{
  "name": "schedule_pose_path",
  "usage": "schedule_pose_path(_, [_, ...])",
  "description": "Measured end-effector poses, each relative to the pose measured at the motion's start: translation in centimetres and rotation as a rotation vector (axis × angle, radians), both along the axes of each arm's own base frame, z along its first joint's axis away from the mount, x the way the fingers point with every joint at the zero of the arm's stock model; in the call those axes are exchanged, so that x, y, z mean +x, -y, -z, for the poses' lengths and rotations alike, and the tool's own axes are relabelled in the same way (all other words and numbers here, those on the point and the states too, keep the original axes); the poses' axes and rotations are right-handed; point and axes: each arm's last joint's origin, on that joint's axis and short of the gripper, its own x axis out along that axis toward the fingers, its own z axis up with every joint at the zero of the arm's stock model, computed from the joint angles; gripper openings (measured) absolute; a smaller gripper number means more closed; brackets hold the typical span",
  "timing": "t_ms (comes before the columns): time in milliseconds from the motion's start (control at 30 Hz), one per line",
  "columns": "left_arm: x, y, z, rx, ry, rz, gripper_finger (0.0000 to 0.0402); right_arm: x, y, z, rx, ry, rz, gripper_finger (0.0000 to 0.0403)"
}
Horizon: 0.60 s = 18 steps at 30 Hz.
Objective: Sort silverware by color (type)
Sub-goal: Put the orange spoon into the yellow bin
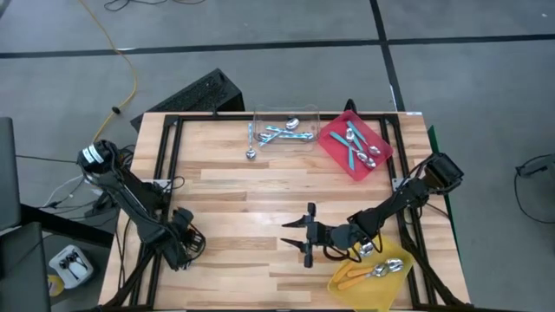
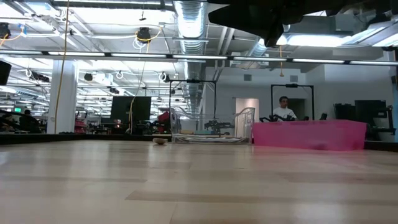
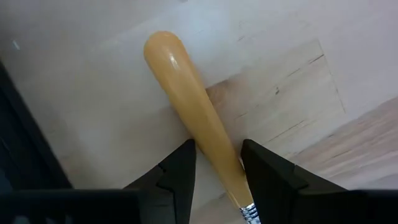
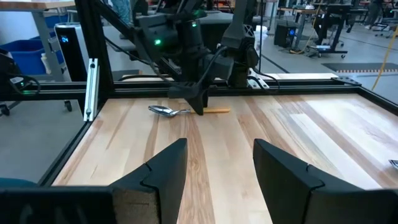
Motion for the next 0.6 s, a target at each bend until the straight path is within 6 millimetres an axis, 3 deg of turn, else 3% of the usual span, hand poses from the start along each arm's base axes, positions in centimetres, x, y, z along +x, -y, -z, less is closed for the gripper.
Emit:
schedule_pose_path(333, [0.5,0.4,-1.6,0.109,-0.038,-0.002,0.0121,0.2,0.4,0.0,0.014,0.003,0.016,0.0207])
schedule_pose_path(600, [1.0,0.1,-1.4,0.107,-0.036,0.008,0.0121,0.3,0.6,0.0,0.040,0.003,0.026,0.0207])
